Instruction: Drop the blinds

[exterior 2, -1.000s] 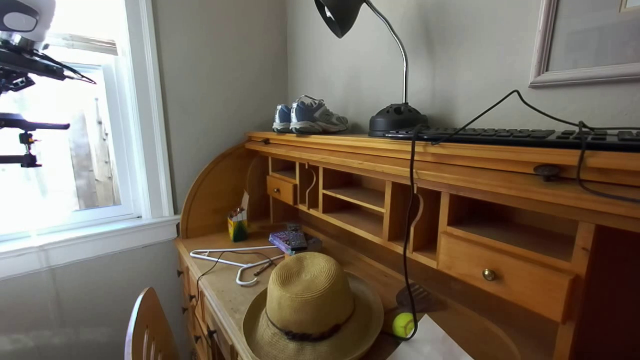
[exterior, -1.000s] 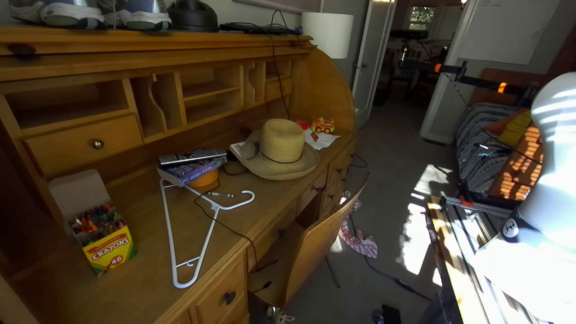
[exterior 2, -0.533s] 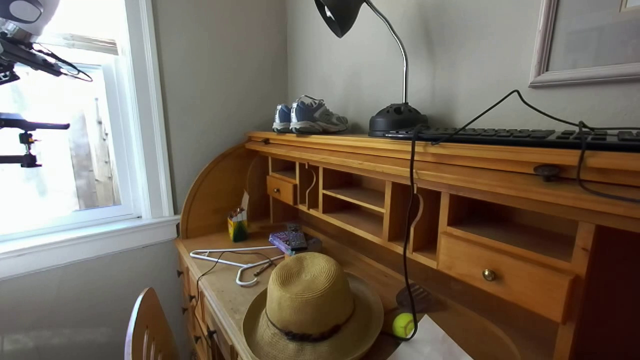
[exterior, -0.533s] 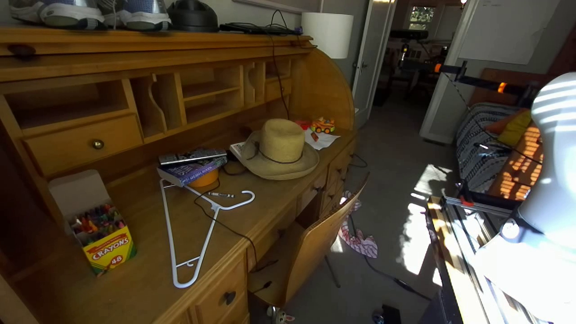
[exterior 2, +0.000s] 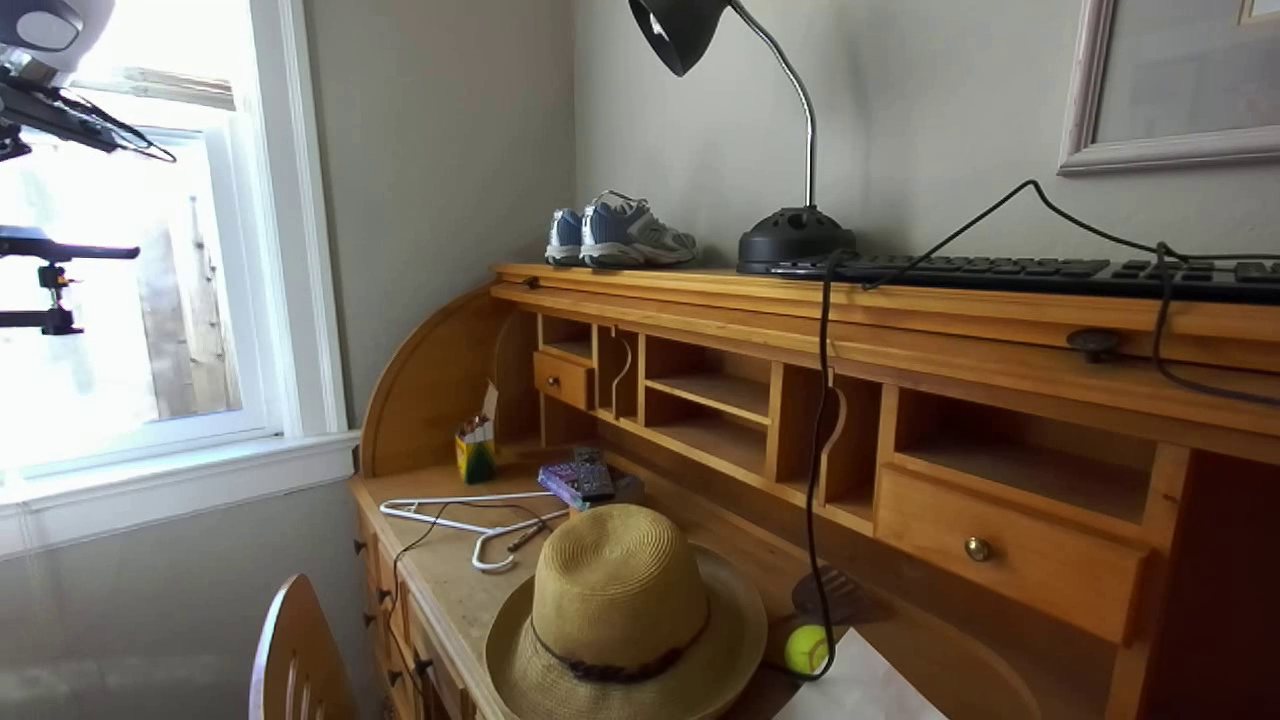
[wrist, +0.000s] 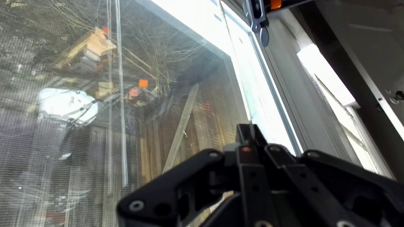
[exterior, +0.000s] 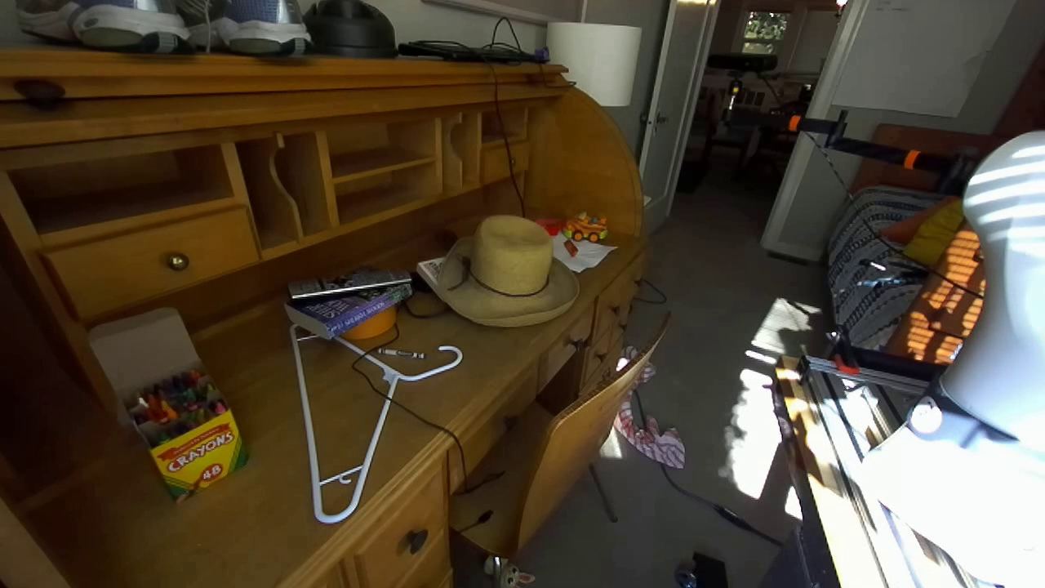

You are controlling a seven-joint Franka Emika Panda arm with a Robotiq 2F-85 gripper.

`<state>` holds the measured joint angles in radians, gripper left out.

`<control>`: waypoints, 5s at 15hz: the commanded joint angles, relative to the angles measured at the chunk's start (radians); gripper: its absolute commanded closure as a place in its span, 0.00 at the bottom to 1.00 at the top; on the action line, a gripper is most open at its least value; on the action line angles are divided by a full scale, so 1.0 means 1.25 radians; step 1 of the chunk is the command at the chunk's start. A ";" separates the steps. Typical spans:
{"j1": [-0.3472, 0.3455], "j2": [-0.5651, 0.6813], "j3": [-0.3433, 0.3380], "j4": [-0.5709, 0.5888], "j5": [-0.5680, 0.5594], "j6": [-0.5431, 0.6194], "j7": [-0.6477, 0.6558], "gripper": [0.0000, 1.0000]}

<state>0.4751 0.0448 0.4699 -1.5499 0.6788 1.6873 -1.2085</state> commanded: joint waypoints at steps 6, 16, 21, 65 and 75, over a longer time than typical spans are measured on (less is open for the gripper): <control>0.026 0.066 0.029 0.032 -0.076 -0.060 0.003 1.00; 0.010 -0.056 0.013 -0.069 -0.069 0.184 0.226 1.00; 0.002 -0.128 0.008 -0.150 -0.100 0.327 0.362 1.00; -0.060 -0.362 0.121 -0.203 -0.567 0.429 1.146 1.00; -0.117 -0.319 0.151 -0.048 -0.653 0.403 1.127 1.00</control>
<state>0.3555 -0.3920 0.6236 -1.6842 -0.0977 2.2456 0.2072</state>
